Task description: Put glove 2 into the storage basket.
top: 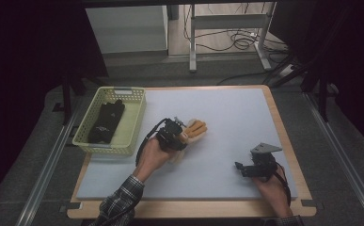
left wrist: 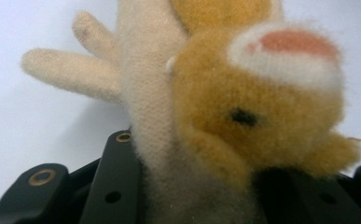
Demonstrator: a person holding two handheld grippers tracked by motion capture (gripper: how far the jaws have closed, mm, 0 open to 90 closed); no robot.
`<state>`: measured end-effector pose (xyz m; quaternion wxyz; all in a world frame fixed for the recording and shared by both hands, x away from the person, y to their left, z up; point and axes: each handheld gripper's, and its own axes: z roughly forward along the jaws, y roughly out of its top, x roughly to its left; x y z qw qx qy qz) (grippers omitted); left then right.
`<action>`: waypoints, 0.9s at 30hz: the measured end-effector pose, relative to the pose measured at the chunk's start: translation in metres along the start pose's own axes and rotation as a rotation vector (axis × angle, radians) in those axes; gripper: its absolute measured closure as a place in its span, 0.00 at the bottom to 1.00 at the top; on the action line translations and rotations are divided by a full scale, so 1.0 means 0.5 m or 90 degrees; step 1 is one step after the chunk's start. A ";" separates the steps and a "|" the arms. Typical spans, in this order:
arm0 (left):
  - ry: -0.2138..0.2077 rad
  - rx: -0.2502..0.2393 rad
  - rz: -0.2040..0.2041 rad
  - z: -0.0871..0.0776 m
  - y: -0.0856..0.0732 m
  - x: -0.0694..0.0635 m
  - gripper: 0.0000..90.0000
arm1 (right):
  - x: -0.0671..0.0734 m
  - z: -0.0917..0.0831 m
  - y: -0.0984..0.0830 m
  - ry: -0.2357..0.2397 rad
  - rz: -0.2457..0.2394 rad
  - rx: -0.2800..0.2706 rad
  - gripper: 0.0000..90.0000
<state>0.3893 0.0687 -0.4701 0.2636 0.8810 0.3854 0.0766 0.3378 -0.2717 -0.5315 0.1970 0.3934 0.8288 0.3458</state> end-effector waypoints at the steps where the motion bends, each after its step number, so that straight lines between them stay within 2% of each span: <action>1: 0.005 0.000 -0.003 -0.006 0.002 0.004 0.70 | 0.000 0.000 0.000 0.000 0.000 0.000 0.17; 9: 0.041 -0.007 -0.017 -0.055 0.012 0.037 0.70 | 0.000 0.000 0.000 0.000 0.000 -0.001 0.17; 15: 0.063 -0.008 -0.034 -0.092 0.013 0.073 0.69 | 0.000 0.000 0.000 0.000 0.001 -0.002 0.17; 27: 0.101 -0.013 -0.086 -0.164 0.008 0.148 0.69 | 0.000 0.000 0.000 0.000 0.000 -0.002 0.17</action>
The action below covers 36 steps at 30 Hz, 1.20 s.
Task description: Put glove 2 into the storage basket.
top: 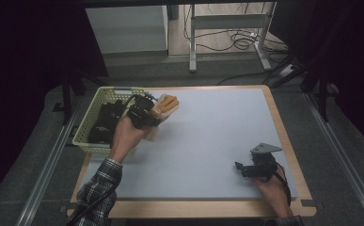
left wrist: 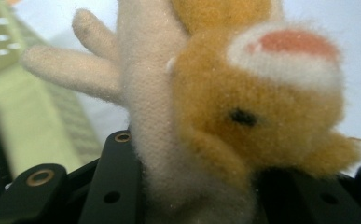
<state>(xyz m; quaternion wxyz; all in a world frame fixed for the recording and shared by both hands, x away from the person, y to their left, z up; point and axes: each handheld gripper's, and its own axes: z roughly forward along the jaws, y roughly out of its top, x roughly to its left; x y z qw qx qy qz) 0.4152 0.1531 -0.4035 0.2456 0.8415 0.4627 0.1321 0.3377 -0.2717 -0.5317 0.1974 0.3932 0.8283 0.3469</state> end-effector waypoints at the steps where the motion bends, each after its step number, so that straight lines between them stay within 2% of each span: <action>1: 0.007 -0.001 -0.005 -0.005 -0.001 0.008 0.69 | 0.000 0.000 0.000 0.000 0.001 0.000 0.17; 10: 0.064 -0.005 -0.060 -0.049 -0.019 0.099 0.69 | 0.000 0.000 0.000 0.000 0.000 0.000 0.17; 16: 0.094 0.007 -0.103 -0.049 -0.037 0.155 0.68 | 0.000 0.000 0.000 0.000 0.001 0.000 0.17; 20: 0.103 0.024 -0.124 -0.032 -0.048 0.186 0.68 | 0.000 0.000 0.000 0.000 0.000 0.000 0.17; 25: 0.111 0.045 -0.144 0.008 -0.060 0.219 0.68 | 0.000 0.000 0.000 0.000 0.000 0.000 0.17; 28: 0.113 0.057 -0.152 0.035 -0.066 0.233 0.68 | 0.000 0.000 0.000 0.000 0.001 0.000 0.17; 29: 0.113 0.057 -0.152 0.035 -0.066 0.233 0.67 | 0.000 0.000 0.000 0.000 0.001 0.000 0.17; 30: 0.111 0.062 -0.158 0.052 -0.069 0.241 0.67 | 0.000 0.000 0.000 0.000 0.001 0.000 0.17; 36: 0.101 0.080 -0.163 0.102 -0.074 0.252 0.67 | 0.000 0.000 0.000 0.001 0.001 0.000 0.17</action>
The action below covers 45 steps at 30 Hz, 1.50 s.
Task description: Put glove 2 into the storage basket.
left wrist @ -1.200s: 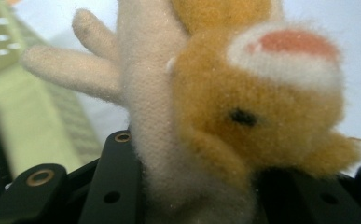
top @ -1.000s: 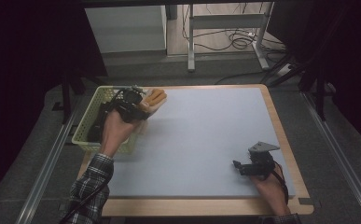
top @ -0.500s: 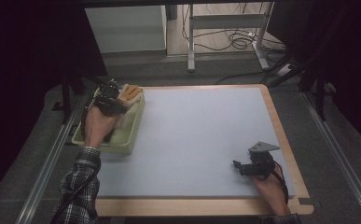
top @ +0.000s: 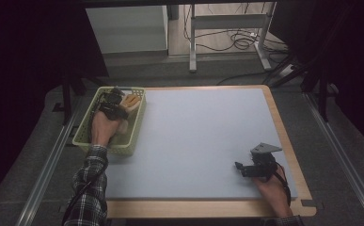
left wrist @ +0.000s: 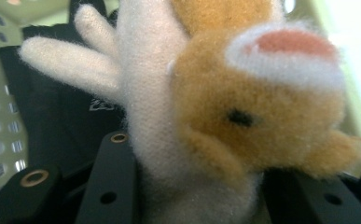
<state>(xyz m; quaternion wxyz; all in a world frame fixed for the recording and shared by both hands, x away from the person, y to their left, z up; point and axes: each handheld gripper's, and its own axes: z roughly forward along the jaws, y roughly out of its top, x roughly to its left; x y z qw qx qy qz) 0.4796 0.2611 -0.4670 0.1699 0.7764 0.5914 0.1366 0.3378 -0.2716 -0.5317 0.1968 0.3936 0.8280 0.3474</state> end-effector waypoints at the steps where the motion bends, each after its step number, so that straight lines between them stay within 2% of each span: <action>1: -0.002 0.003 0.001 0.011 0.002 -0.002 0.66 | 0.000 0.000 0.000 0.000 0.000 0.000 0.17; 3: -0.008 0.008 0.005 0.024 0.004 -0.005 0.66 | 0.000 0.000 0.000 0.000 0.000 0.000 0.17; 5: -0.027 0.016 0.013 0.040 0.006 -0.008 0.64 | 0.000 0.000 0.000 0.000 0.000 0.000 0.17; 8: -0.051 0.044 0.022 0.067 0.007 -0.014 0.56 | 0.000 0.000 0.000 0.000 0.000 0.000 0.17; 11: -0.058 0.044 0.004 0.075 0.001 -0.004 0.45 | 0.000 0.000 0.000 0.000 0.000 0.000 0.17; 13: -0.079 0.040 -0.002 0.070 -0.004 0.009 0.29 | 0.000 0.000 0.000 0.000 0.000 0.000 0.17; 14: -0.087 0.031 -0.004 0.064 -0.006 0.011 0.25 | 0.000 0.000 0.000 0.000 0.000 0.000 0.17; 16: -0.092 0.015 -0.009 0.048 -0.007 0.013 0.18 | 0.000 0.000 0.000 0.000 0.000 0.000 0.17; 19: -0.096 -0.015 -0.006 0.012 -0.007 0.014 0.15 | 0.000 0.000 0.000 0.000 -0.001 0.000 0.17; 22: -0.095 -0.040 -0.002 -0.025 -0.010 0.021 0.18 | 0.000 0.000 0.000 0.000 -0.001 0.000 0.17; 25: -0.078 -0.056 -0.004 -0.050 -0.018 0.034 0.30 | 0.000 0.000 0.000 0.000 -0.001 0.000 0.17; 27: -0.066 -0.056 -0.007 -0.057 -0.027 0.044 0.43 | 0.000 0.000 0.000 0.000 -0.001 0.000 0.17; 28: -0.064 -0.050 -0.010 -0.056 -0.033 0.049 0.49 | 0.000 0.000 0.000 0.000 -0.001 0.000 0.17; 30: -0.081 -0.048 -0.010 -0.050 -0.041 0.053 0.60 | 0.000 0.000 0.000 0.000 -0.001 0.000 0.17; 32: -0.111 -0.058 -0.004 -0.044 -0.046 0.049 0.58 | 0.000 0.000 0.000 0.000 -0.001 0.000 0.17; 33: -0.120 -0.061 0.003 -0.040 -0.046 0.044 0.53 | 0.000 0.000 0.000 0.000 -0.001 0.000 0.17; 34: -0.118 -0.060 0.017 -0.035 -0.045 0.035 0.47 | 0.000 0.000 0.000 0.000 0.000 0.000 0.17; 35: -0.103 -0.058 0.032 -0.028 -0.044 0.025 0.41 | 0.000 0.000 0.000 0.000 0.000 0.000 0.17; 36: -0.087 -0.050 0.049 -0.019 -0.041 0.016 0.39 | 0.000 0.000 0.000 0.000 -0.001 0.000 0.17; 37: -0.076 -0.036 0.065 -0.007 -0.037 0.006 0.40 | 0.000 0.000 0.000 0.000 0.000 0.000 0.17; 40: -0.057 -0.022 0.081 0.018 -0.028 -0.009 0.49 | 0.000 0.000 0.000 0.000 -0.001 0.000 0.17; 42: -0.049 -0.019 0.072 0.030 -0.023 -0.013 0.60 | 0.000 0.000 0.000 0.000 -0.001 0.000 0.17; 43: -0.053 -0.023 0.061 0.031 -0.020 -0.012 0.64 | 0.000 0.000 0.000 0.000 -0.001 0.000 0.17; 45: -0.080 -0.034 0.033 0.021 -0.014 -0.009 0.69 | 0.000 0.000 0.000 0.000 0.000 0.000 0.17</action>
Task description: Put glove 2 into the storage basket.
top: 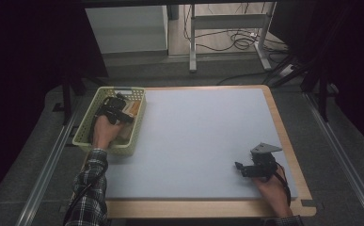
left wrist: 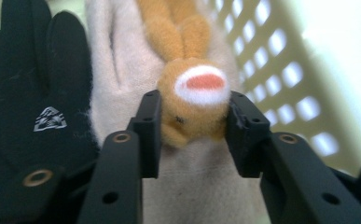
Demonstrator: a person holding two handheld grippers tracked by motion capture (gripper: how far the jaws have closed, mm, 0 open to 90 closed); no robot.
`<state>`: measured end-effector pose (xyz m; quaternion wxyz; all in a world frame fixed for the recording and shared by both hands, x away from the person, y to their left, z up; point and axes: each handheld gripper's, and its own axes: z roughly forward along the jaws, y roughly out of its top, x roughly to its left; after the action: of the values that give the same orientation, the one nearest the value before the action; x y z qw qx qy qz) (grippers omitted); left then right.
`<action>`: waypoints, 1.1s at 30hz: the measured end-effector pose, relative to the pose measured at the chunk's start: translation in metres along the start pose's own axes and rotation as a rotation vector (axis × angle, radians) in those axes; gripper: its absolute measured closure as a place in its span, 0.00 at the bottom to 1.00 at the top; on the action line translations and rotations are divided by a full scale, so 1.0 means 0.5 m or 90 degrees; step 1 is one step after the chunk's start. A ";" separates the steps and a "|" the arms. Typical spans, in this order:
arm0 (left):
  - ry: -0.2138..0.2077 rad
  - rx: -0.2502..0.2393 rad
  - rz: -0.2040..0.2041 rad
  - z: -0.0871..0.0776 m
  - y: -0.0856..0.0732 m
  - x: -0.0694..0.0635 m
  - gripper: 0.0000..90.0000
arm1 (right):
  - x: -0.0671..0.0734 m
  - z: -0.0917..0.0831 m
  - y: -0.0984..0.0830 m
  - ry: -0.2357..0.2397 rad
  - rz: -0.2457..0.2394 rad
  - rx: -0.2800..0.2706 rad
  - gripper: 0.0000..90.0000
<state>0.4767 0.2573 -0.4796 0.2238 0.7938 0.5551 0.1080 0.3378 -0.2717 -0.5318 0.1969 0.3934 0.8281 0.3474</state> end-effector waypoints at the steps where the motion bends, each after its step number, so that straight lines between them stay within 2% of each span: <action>1: -0.019 -0.010 -0.023 -0.009 0.005 0.000 0.70 | 0.000 0.000 0.000 0.000 0.000 0.000 0.17; 3: -0.056 -0.017 -0.048 -0.015 0.010 0.000 0.69 | 0.000 0.000 0.000 0.000 0.000 0.000 0.17; 4: -0.063 -0.004 -0.062 -0.013 0.013 0.000 0.68 | 0.000 0.000 0.000 0.000 0.000 0.000 0.17; 6: -0.028 -0.005 -0.047 -0.016 0.015 -0.003 0.60 | 0.000 0.000 0.000 0.000 0.000 0.000 0.17; 8: -0.023 -0.028 -0.043 -0.027 0.014 -0.001 0.46 | 0.000 0.000 0.000 0.000 0.000 0.000 0.17; 10: -0.018 -0.050 -0.037 -0.045 0.010 0.005 0.41 | 0.000 0.000 0.000 0.000 0.000 0.000 0.17; 12: 0.010 -0.073 -0.028 -0.065 0.002 0.014 0.38 | 0.000 0.000 0.000 0.001 0.000 0.000 0.17; 13: 0.027 -0.079 -0.032 -0.071 -0.002 0.020 0.42 | 0.000 0.000 0.000 0.000 0.000 0.000 0.17; 15: 0.053 -0.070 -0.037 -0.071 -0.012 0.031 0.58 | 0.000 0.000 0.000 0.000 0.000 0.000 0.17; 18: 0.077 -0.010 -0.037 -0.037 -0.024 0.041 0.75 | 0.000 0.000 0.000 0.000 0.000 0.000 0.17; 21: 0.075 0.039 -0.033 0.012 -0.027 0.036 0.81 | 0.000 0.000 0.000 0.000 0.000 0.000 0.17; 24: 0.053 0.034 -0.042 0.031 -0.022 0.028 0.88 | 0.000 0.000 0.000 0.000 0.000 0.000 0.17; 29: 0.038 0.030 -0.043 0.029 -0.019 0.025 0.90 | 0.000 0.000 0.000 0.000 0.000 0.000 0.17; 30: 0.034 0.024 -0.045 0.024 -0.022 0.029 0.89 | 0.000 0.000 0.000 0.000 0.000 0.000 0.17; 33: 0.041 0.008 -0.047 0.010 -0.028 0.037 0.77 | 0.000 0.000 0.000 0.000 0.000 0.000 0.17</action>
<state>0.4738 0.2774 -0.4921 0.2051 0.7700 0.5917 0.1216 0.3378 -0.2717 -0.5318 0.1967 0.3931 0.8283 0.3474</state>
